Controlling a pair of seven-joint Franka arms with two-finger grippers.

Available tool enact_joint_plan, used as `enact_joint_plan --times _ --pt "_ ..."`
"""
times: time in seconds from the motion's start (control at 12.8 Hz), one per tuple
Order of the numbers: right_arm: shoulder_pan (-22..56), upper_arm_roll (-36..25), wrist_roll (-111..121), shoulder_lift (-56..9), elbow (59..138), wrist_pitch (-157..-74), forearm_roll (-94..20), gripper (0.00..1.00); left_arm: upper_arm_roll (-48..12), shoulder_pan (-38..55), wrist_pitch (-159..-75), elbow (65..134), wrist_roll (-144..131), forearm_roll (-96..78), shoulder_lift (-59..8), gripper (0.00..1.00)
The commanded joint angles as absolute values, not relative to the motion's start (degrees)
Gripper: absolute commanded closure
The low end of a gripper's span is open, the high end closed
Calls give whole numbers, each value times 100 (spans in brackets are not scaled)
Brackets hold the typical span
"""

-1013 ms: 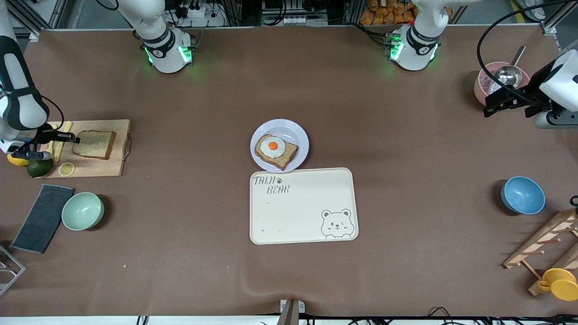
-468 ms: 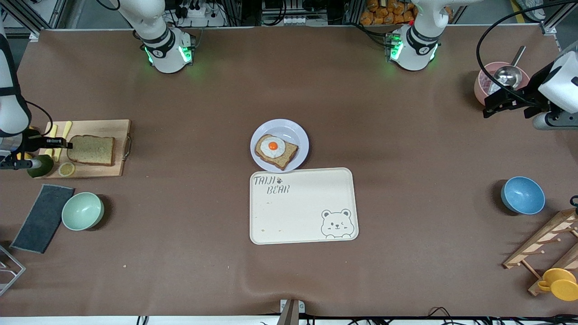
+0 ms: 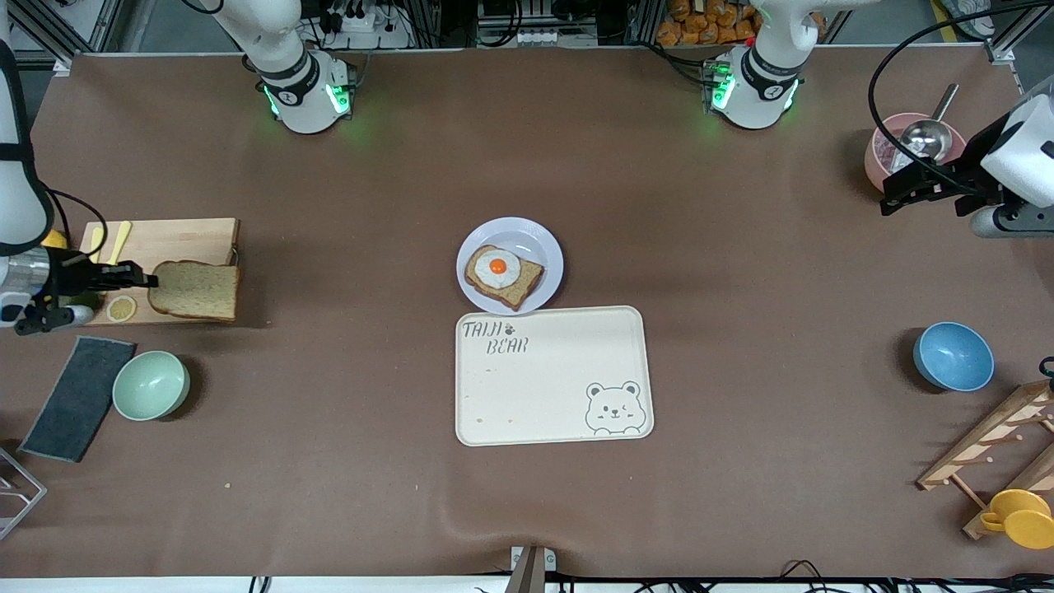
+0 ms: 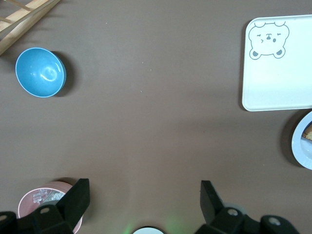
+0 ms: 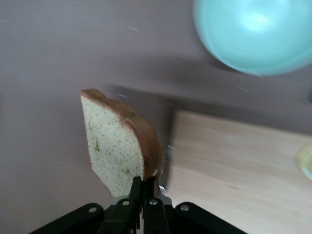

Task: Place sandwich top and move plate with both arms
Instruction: 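Lift the bread slice with the right gripper toward the plate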

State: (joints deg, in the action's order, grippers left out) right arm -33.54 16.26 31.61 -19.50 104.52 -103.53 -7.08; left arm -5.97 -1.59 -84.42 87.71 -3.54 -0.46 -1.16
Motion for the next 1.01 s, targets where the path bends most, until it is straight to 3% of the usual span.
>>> enact_joint_plan --times 0.0,0.7,0.94 --pt "-3174 1985 3173 -1916 10170 -10081 -966 100 -606 -158 -8473 8780 -352 -53 -97 0" --pt "-1497 2180 996 -1934 10274 -10054 -2494 100 -615 -167 -8534 8859 -404 -132 -132 0" --pt "-881 2180 493 -1881 10721 -10834 -3232 100 -633 -150 -8692 9113 -404 -271 -123 0"
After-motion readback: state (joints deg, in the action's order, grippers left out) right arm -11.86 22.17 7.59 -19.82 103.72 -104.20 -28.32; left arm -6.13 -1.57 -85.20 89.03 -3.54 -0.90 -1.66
